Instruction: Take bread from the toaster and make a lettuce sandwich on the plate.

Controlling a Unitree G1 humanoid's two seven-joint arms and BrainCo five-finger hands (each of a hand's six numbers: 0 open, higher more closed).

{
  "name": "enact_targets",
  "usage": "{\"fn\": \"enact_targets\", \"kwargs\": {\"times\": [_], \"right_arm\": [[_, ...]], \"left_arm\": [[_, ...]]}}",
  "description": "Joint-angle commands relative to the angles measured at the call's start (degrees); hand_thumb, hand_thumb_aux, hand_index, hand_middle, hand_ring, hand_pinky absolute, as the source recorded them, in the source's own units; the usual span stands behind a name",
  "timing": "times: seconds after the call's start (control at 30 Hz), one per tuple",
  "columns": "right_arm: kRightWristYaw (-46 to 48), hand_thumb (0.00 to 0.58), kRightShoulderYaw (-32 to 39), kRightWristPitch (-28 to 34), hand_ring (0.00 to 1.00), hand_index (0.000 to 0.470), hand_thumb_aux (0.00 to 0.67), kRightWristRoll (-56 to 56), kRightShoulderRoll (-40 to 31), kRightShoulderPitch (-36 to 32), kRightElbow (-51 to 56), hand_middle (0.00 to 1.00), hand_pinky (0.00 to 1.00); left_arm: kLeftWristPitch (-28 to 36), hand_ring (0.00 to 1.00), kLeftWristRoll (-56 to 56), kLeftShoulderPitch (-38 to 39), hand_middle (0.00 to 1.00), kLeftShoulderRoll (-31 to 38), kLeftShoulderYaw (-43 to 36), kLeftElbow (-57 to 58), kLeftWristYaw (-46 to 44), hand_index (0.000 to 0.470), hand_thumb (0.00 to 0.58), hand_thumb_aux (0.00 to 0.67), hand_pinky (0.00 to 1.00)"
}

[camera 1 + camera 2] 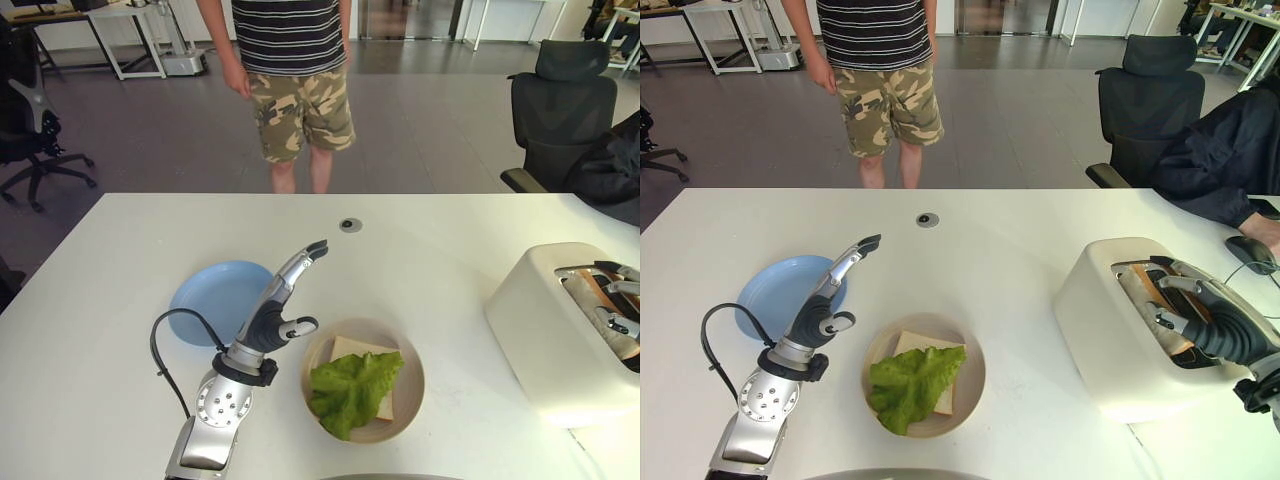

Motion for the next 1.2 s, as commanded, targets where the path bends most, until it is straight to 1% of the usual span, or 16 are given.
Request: {"fn": "enact_targets", "kwargs": {"times": [0.03,0.07,0.13,0.23,0.33,0.63,0.8,0.97,1.03,1.1,1.2], "right_arm": [[1.82,0.576,2.07,1.76,0.00,0.429,0.612,-1.75,-1.21,0.06,0.42,0.00,0.00],[1.89,0.580,2.20,1.95,0.00,0.470,0.670,-2.14,-1.59,0.01,0.43,0.00,0.00],[2.09,0.580,2.49,2.21,0.00,0.470,0.670,-1.87,-2.21,-0.64,0.32,0.00,0.00],[1.95,0.580,1.54,4.17,0.00,0.470,0.670,2.27,-2.16,-3.63,-1.10,0.00,0.00],[1.92,0.580,-0.93,8.13,0.00,0.470,0.670,7.43,-2.11,-7.06,-2.52,0.00,0.00],[6.56,0.580,-10.30,20.99,0.00,0.470,0.670,21.34,-4.61,-12.70,-5.05,0.00,0.00],[8.04,0.580,-10.01,26.55,0.00,0.470,0.670,28.45,-6.30,-17.86,-8.80,0.00,0.00],[7.72,0.580,-6.36,30.41,0.00,0.470,0.670,32.01,-7.48,-23.68,-11.31,0.00,0.00],[8.65,0.580,-2.46,33.02,0.00,0.470,0.670,35.81,-7.03,-25.83,-14.24,0.00,0.00],[10.07,0.580,5.67,36.50,0.00,0.470,0.670,39.56,-5.92,-28.77,-17.43,0.00,0.00],[11.59,0.580,21.16,40.69,0.00,0.470,0.670,39.00,-2.73,-35.09,-18.20,0.00,0.00]], "left_arm": [[-0.22,0.00,1.85,0.81,0.00,0.56,0.36,0.23,0.44,0.000,0.000,0.000,0.00],[-0.33,0.00,2.02,0.92,0.00,0.58,0.50,0.25,0.58,0.000,0.000,0.000,0.00],[-0.48,0.00,2.32,1.29,0.00,0.59,0.79,0.10,0.93,0.000,0.000,0.000,0.00],[-0.69,0.00,2.65,1.62,0.00,0.55,1.15,0.00,1.33,0.000,0.000,0.000,0.00],[-0.98,0.00,2.79,1.66,0.00,0.62,1.50,0.03,1.61,0.000,0.000,0.000,0.00],[-1.63,0.00,3.24,2.35,0.00,0.56,2.36,-0.61,2.47,0.000,0.000,0.000,0.00],[-1.34,0.00,3.37,2.26,0.00,0.45,2.80,-1.26,2.49,0.000,0.000,0.000,0.00],[-1.67,0.00,3.33,2.02,0.00,0.46,2.97,-1.10,2.65,0.000,0.000,0.000,0.00],[-2.24,0.00,3.23,1.98,0.00,0.68,3.21,-0.85,2.78,0.000,0.000,0.000,0.00],[-3.11,0.00,3.14,2.06,0.00,1.24,4.18,-1.26,3.02,0.000,0.000,0.000,0.00],[-4.84,0.00,3.20,2.50,0.00,2.81,6.44,-2.96,3.17,0.000,0.000,0.000,0.00]]}}
